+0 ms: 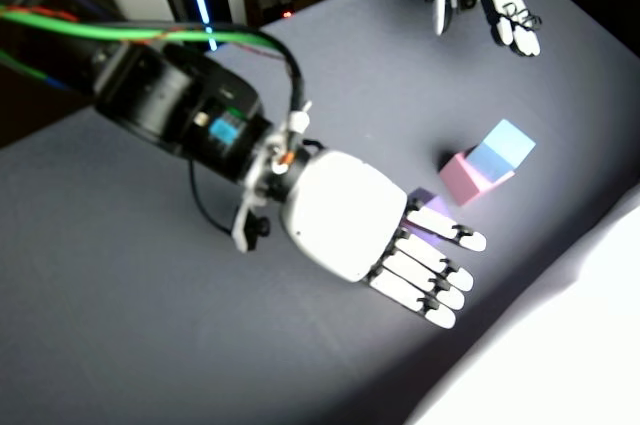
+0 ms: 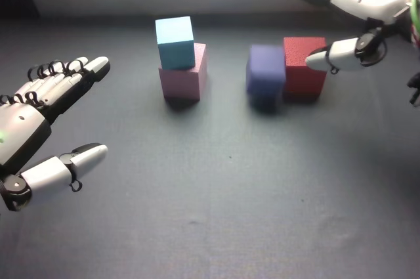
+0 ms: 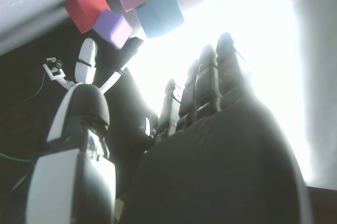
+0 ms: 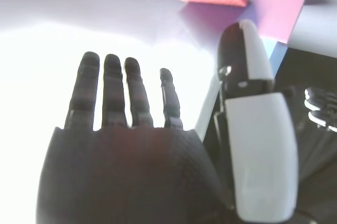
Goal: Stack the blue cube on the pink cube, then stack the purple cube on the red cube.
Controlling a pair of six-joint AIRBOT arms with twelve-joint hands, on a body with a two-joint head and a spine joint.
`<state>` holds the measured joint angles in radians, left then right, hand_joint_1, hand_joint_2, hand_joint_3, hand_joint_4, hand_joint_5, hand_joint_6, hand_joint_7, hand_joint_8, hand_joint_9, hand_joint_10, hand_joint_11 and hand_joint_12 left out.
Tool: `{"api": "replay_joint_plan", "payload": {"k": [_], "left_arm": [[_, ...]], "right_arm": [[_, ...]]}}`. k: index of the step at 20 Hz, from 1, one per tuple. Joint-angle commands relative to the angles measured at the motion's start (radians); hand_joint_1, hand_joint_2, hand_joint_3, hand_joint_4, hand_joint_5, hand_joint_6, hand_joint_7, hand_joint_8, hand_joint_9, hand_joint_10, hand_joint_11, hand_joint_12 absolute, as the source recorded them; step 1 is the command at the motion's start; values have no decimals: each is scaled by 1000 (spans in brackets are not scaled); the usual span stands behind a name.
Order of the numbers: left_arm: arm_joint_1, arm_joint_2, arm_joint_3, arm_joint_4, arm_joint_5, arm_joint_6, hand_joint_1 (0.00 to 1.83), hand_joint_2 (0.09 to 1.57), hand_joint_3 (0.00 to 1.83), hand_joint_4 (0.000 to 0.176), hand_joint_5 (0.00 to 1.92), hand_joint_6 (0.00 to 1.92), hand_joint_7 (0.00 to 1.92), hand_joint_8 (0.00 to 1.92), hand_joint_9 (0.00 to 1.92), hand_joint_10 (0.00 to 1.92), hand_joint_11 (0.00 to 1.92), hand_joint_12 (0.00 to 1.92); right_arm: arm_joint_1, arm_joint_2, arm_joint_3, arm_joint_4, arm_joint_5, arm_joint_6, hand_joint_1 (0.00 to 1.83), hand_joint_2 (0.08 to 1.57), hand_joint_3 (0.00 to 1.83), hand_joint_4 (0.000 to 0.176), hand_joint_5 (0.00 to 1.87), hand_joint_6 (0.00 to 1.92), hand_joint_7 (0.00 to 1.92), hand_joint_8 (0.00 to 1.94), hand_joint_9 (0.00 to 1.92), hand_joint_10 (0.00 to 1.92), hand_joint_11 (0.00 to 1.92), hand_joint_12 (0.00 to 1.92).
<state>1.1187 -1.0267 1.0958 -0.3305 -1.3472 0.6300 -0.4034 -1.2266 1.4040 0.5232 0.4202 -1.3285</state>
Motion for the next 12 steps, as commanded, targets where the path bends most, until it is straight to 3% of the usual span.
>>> {"api": "replay_joint_plan", "payload": {"k": [1, 2, 3, 7, 9, 10, 11, 12], "left_arm": [[-2, -2, -3, 0, -129, -6, 601, 1318, 0, 150, 0, 0, 0, 0, 0, 0, 0, 0], [-2, -2, -3, -1, -130, -6, 609, 1319, 0, 136, 3, 1, 0, 0, 0, 0, 0, 0], [-1, -2, -4, -2, -131, -6, 608, 1319, 0, 132, 0, 0, 0, 0, 0, 0, 0, 0], [6, -1, -8, -8, -137, -6, 588, 1312, 0, 132, 0, 0, 0, 0, 0, 0, 0, 0], [10, 0, -10, -11, -140, -6, 598, 1315, 0, 147, 10, 3, 0, 0, 0, 0, 0, 0], [12, -1, -10, -12, -140, -6, 625, 1316, 0, 131, 8, 2, 0, 0, 0, 0, 0, 0], [13, -1, -10, -13, -141, -6, 649, 1320, 1, 128, 4, 0, 0, 0, 0, 0, 0, 0], [13, -1, -10, -15, -141, -6, 658, 1322, 1, 133, 0, 0, 0, 0, 0, 0, 0, 0]], "right_arm": [[2, 16, -10, -15, 143, 2, 780, 1065, 0, 174, 0, 0, 0, 0, 0, 0, 0, 0], [-4, 28, -26, -18, 160, 2, 773, 1071, 0, 160, 0, 0, 0, 0, 0, 0, 0, 0], [-13, 42, -42, -19, 178, 2, 789, 1068, 0, 173, 0, 0, 0, 0, 0, 0, 0, 0], [-42, 92, -105, -34, 248, 2, 779, 1078, 0, 174, 0, 0, 0, 0, 0, 0, 0, 0], [-45, 110, -131, -56, 269, 2, 745, 1058, 0, 131, 0, 0, 0, 0, 0, 0, 0, 0], [-46, 114, -142, -69, 277, 2, 743, 1064, 0, 141, 0, 0, 0, 0, 0, 0, 0, 0], [-49, 119, -155, -81, 288, 2, 744, 1050, 0, 143, 0, 0, 0, 0, 0, 0, 0, 0], [-53, 125, -164, -90, 298, 2, 720, 1056, 0, 169, 0, 0, 0, 0, 0, 0, 0, 0]]}}
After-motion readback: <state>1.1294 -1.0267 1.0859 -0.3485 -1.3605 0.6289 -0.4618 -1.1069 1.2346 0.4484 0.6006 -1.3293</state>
